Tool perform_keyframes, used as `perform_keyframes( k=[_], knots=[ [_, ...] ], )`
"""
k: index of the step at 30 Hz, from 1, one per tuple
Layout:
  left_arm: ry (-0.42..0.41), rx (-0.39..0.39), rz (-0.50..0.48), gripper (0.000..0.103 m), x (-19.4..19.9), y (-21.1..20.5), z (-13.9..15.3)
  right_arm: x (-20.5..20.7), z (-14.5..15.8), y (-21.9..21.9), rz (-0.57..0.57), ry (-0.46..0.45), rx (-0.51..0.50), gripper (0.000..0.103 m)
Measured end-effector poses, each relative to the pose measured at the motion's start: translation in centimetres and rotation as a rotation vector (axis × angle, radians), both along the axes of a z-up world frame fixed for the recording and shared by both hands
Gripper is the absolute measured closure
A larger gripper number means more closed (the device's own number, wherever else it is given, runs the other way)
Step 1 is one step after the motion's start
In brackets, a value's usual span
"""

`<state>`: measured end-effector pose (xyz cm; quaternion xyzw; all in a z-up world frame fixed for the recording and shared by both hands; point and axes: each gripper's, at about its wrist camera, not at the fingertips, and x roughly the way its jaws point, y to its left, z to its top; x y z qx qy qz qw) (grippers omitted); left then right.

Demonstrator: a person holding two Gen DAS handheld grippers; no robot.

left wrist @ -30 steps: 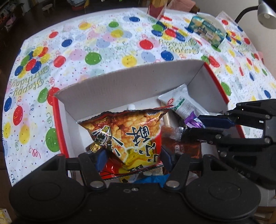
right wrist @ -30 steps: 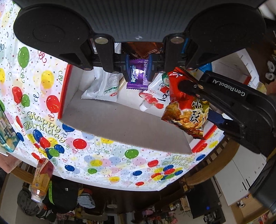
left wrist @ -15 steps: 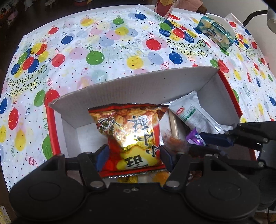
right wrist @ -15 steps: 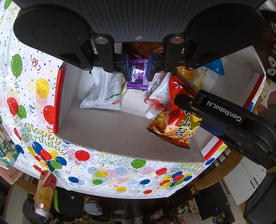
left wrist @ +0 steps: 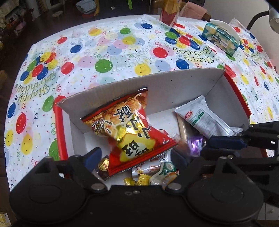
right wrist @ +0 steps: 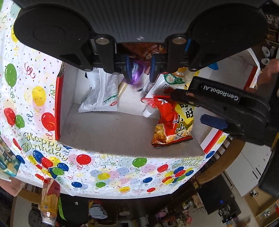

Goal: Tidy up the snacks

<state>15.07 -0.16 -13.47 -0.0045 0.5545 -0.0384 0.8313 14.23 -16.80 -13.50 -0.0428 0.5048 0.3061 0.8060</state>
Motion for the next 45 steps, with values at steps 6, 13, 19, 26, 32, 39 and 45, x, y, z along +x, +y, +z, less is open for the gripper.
perform_keyframes(
  k=[6, 13, 19, 26, 32, 39, 45],
  knots=[
    [-0.070, -0.009, 0.030, 0.006, -1.6, 0.5, 0.8, -0.9, 0.8, -0.4, -0.006, -0.028, 0.029, 0.051],
    [-0.184, 0.020, 0.047, 0.006, -4.0, 0.7, 2.5, -2.1, 2.5, -1.3, -0.031, -0.058, 0.079, 0.037],
    [-0.267, 0.026, 0.054, 0.004, -5.7, 0.6, 4.6, -3.3, 4.2, -2.3, -0.069, -0.100, 0.121, 0.030],
    [-0.333, 0.008, 0.039, 0.002, -8.0, -0.1, 6.7, -5.1, 6.3, -3.7, -0.125, -0.152, 0.178, 0.016],
    [-0.342, -0.031, 0.042, 0.001, -9.8, -0.7, 8.1, -7.1, 7.9, -4.9, -0.197, -0.226, 0.219, 0.000],
    [-0.327, -0.062, 0.064, 0.001, -11.6, -0.6, 9.0, -9.5, 9.3, -5.6, -0.250, -0.272, 0.221, 0.000],
    [-0.343, -0.056, 0.083, 0.001, -13.4, -0.4, 9.8, -11.1, 9.7, -5.7, -0.286, -0.283, 0.232, 0.000]
  ],
)
